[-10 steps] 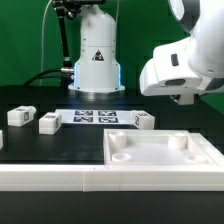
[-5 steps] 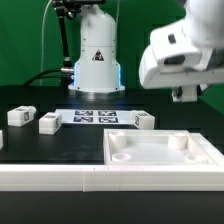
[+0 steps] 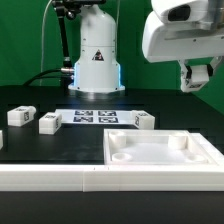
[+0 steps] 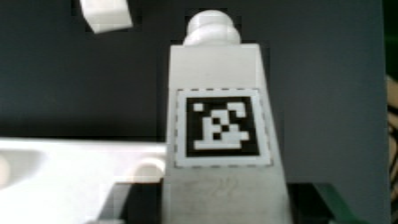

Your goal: Assemble one leg

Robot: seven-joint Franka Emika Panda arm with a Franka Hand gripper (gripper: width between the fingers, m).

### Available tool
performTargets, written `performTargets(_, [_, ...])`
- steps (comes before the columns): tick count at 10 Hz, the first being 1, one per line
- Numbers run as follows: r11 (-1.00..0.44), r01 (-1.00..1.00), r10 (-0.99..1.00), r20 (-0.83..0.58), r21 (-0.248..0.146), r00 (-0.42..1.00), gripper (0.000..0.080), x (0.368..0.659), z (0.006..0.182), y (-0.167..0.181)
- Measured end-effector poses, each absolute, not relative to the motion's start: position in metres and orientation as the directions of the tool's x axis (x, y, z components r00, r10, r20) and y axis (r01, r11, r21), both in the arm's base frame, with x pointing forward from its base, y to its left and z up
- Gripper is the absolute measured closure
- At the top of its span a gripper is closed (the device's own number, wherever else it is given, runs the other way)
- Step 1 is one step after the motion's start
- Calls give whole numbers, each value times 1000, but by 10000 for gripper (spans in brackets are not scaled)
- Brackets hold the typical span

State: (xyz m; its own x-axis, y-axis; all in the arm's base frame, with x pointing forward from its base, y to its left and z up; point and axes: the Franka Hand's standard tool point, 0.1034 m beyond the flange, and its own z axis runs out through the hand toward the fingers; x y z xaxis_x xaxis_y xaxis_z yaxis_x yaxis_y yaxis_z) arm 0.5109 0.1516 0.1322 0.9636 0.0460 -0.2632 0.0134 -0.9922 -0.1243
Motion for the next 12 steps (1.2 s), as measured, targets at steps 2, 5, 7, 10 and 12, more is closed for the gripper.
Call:
performTargets(2, [-992, 30, 48, -142, -126, 989, 506, 513, 130, 148])
performTargets(5, [-987, 112, 102, 91, -119, 991, 506, 544, 134, 121])
performTargets(7, [-987, 118, 94, 204, -109, 975, 506, 560, 146, 116])
performTargets(10, [-990, 115, 71, 416, -82, 906, 506, 562, 144, 110])
performTargets(12, [-990, 125, 69, 562, -61, 824, 506, 565, 132, 111])
